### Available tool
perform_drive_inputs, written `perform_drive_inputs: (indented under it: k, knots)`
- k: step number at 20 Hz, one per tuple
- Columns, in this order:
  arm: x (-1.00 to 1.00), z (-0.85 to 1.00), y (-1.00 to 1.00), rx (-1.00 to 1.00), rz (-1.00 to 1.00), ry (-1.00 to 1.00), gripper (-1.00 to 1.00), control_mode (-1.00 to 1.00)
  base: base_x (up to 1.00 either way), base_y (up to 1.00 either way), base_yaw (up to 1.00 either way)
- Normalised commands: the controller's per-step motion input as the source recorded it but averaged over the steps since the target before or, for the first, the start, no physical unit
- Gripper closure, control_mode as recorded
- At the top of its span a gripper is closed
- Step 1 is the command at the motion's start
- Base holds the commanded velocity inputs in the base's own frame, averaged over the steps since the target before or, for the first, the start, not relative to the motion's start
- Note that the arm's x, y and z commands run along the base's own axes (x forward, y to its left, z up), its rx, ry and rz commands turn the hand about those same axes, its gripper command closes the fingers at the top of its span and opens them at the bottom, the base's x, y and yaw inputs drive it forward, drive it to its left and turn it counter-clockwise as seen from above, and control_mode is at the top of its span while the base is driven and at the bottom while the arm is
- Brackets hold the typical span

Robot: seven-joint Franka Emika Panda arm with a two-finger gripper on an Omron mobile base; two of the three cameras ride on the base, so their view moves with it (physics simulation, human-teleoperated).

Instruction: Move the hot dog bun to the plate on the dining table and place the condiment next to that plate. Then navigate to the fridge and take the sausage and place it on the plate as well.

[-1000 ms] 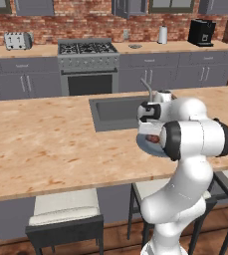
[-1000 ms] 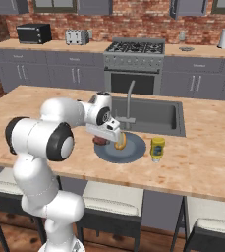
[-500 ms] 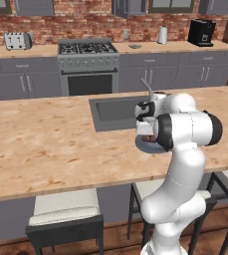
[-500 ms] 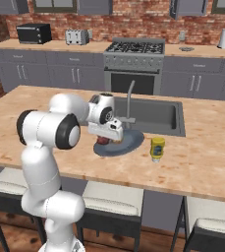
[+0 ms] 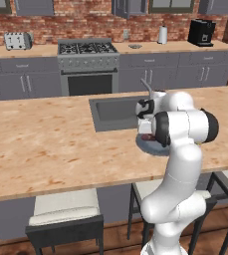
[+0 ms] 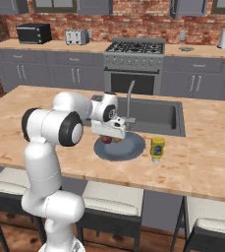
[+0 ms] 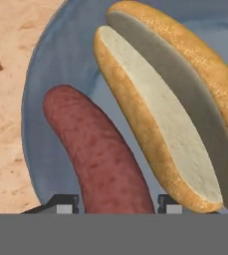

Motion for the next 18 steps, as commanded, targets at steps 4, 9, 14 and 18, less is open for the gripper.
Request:
perform_drive_inputs:
  k: [4, 9, 14, 18]
  knots:
    - [-0.13, -0.05, -0.29, 0.00, 0.01, -0.01, -1.00, -1.00, 0.00, 0.00, 0.00]
    - [-0.26, 0.04, -0.30, 0.02, 0.00, -0.03, -1.00, -1.00, 0.00, 0.00, 0.00]
    - [-0.28, 0.47, -0.20, 0.00, 0.00, -0.06, -1.00, -1.00, 0.00, 0.00, 0.00]
    - [-0.26, 0.83, -0.03, 0.00, 0.00, -0.07, -1.00, -1.00, 0.00, 0.00, 0.00]
